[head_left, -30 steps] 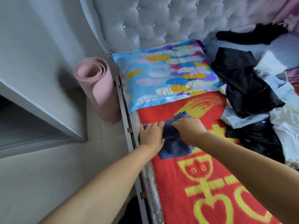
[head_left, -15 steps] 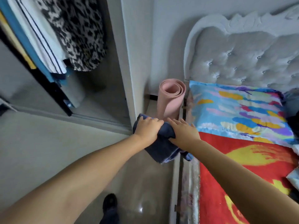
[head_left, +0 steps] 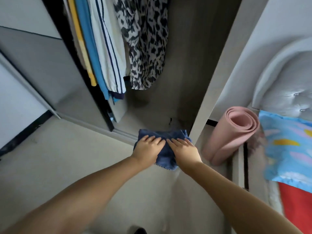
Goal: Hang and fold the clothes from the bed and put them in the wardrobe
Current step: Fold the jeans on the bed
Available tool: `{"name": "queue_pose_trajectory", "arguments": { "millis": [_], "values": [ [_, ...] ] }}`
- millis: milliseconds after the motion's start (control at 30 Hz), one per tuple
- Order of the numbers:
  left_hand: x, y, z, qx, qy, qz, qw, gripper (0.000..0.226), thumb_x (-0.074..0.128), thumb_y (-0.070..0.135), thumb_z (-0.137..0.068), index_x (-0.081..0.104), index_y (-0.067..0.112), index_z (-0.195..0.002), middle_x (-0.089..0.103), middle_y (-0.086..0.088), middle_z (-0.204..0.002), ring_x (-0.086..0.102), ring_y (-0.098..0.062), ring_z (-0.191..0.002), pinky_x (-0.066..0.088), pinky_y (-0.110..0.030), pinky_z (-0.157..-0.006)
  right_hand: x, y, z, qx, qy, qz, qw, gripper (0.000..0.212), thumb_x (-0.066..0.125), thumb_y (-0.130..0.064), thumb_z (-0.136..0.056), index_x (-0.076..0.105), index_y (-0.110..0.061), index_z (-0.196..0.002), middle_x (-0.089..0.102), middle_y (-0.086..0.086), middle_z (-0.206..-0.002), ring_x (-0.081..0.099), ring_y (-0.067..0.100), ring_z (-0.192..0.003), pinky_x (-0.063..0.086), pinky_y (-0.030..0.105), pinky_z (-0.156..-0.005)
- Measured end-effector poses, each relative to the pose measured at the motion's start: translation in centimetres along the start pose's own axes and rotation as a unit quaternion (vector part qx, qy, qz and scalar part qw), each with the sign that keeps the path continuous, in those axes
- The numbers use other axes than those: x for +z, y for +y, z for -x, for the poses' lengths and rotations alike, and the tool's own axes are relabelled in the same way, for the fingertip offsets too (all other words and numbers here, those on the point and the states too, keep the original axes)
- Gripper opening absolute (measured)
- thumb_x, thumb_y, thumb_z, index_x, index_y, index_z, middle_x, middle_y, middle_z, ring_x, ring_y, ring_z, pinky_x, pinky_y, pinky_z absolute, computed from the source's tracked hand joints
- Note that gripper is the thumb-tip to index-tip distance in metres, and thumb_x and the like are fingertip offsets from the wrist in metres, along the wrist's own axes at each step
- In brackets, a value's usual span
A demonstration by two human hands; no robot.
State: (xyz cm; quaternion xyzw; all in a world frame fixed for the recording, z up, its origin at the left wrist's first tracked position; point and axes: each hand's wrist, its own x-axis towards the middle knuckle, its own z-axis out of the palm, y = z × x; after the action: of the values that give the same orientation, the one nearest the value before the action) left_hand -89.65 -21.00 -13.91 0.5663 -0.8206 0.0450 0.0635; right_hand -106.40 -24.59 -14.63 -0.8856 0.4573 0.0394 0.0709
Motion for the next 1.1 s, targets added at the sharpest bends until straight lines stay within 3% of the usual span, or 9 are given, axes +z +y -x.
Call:
{"name": "queue_pose_trajectory", "arguments": {
  "millis": [133, 300, 433, 600, 700, 767, 933, 1100],
  "values": [
    [0.9, -5.5, -1.8, -0.006, -0.063, -0.003, 0.998, 0.044, 0.076, 0.009, -0.060, 0.072, 0.013, -0.104, 0.072, -0.001, -0.093, 0.070, -0.022, -0.085, 0.055, -0.032, -0.076, 0.3, -1.6, -5.8, 0.011, -0.029, -0.010, 0.999, 0.078, 0.069, -0.022, -0.081, 0.029, -0.020, -0.148, 0.043, -0.001, -0.147, 0.036, 0.021, -0.137, 0.018, 0.031, -0.116],
    [3.3, -9.7, -5.2, -0.014, -0.071, 0.004, 0.997, 0.047, 0.082, 0.005, -0.046, 0.074, 0.015, -0.091, 0.071, 0.001, -0.079, 0.069, -0.020, -0.071, 0.056, -0.030, -0.064, 1.3, -0.9, -11.7, 0.007, -0.044, 0.003, 0.999, 0.072, 0.064, -0.022, -0.084, 0.030, -0.023, -0.148, 0.044, -0.005, -0.146, 0.038, 0.017, -0.136, 0.020, 0.029, -0.114],
    [6.7, -12.9, -9.7, -0.018, -0.138, -0.005, 0.990, 0.043, 0.053, 0.011, -0.083, 0.058, 0.022, -0.124, 0.065, 0.003, -0.115, 0.061, -0.019, -0.105, 0.045, -0.033, -0.091, 2.3, 1.4, -16.7, 0.010, -0.052, -0.001, 0.999, 0.064, 0.055, -0.020, -0.090, 0.029, -0.023, -0.148, 0.044, -0.004, -0.146, 0.040, 0.017, -0.134, 0.023, 0.028, -0.112],
    [11.5, -17.3, -17.3, -0.029, -0.148, -0.005, 0.989, 0.054, 0.048, 0.013, -0.086, 0.041, 0.026, -0.139, 0.052, 0.005, -0.135, 0.049, -0.020, -0.123, 0.034, -0.031, -0.103, 3.5, 6.0, -25.0, 0.013, -0.064, 0.001, 0.998, 0.063, 0.051, -0.020, -0.091, 0.027, -0.022, -0.149, 0.043, -0.004, -0.146, 0.039, 0.017, -0.134, 0.024, 0.028, -0.111],
    [14.8, -19.3, -21.4, -0.029, -0.163, -0.006, 0.986, 0.057, 0.048, 0.015, -0.088, 0.037, 0.023, -0.143, 0.049, 0.002, -0.139, 0.047, -0.023, -0.125, 0.031, -0.032, -0.104, 5.0, 8.7, -29.3, 0.023, -0.081, 0.015, 0.996, 0.073, 0.060, -0.019, -0.086, 0.025, -0.022, -0.150, 0.043, -0.004, -0.146, 0.040, 0.018, -0.133, 0.025, 0.028, -0.111],
    [17.7, -20.4, -23.9, -0.023, -0.162, 0.001, 0.987, 0.057, 0.048, 0.016, -0.088, 0.037, 0.021, -0.144, 0.049, 0.000, -0.140, 0.048, -0.025, -0.126, 0.032, -0.033, -0.104, 6.5, 10.6, -32.0, 0.023, -0.091, 0.038, 0.995, 0.076, 0.060, -0.020, -0.087, 0.021, -0.023, -0.151, 0.039, -0.003, -0.149, 0.038, 0.018, -0.134, 0.024, 0.029, -0.111],
    [25.8, -22.6, -30.9, 0.030, -0.141, 0.008, 0.989, 0.054, 0.050, 0.022, -0.090, 0.039, 0.018, -0.143, 0.050, -0.002, -0.140, 0.051, -0.026, -0.123, 0.038, -0.035, -0.101, 11.4, 16.5, -37.8, 0.046, -0.074, 0.063, 0.994, 0.057, 0.041, -0.019, -0.098, 0.022, -0.022, -0.151, 0.043, 0.003, -0.147, 0.044, 0.023, -0.130, 0.030, 0.035, -0.109],
    [35.8, -21.8, -38.5, 0.077, -0.082, 0.002, 0.994, 0.053, 0.051, 0.023, -0.091, 0.040, 0.018, -0.143, 0.046, -0.004, -0.144, 0.047, -0.029, -0.127, 0.035, -0.047, -0.105, 18.2, 23.1, -41.7, 0.126, -0.030, 0.087, 0.988, 0.060, 0.045, -0.017, -0.096, 0.022, -0.021, -0.151, 0.042, 0.005, -0.147, 0.042, 0.024, -0.131, 0.029, 0.036, -0.111]
  ]
}}
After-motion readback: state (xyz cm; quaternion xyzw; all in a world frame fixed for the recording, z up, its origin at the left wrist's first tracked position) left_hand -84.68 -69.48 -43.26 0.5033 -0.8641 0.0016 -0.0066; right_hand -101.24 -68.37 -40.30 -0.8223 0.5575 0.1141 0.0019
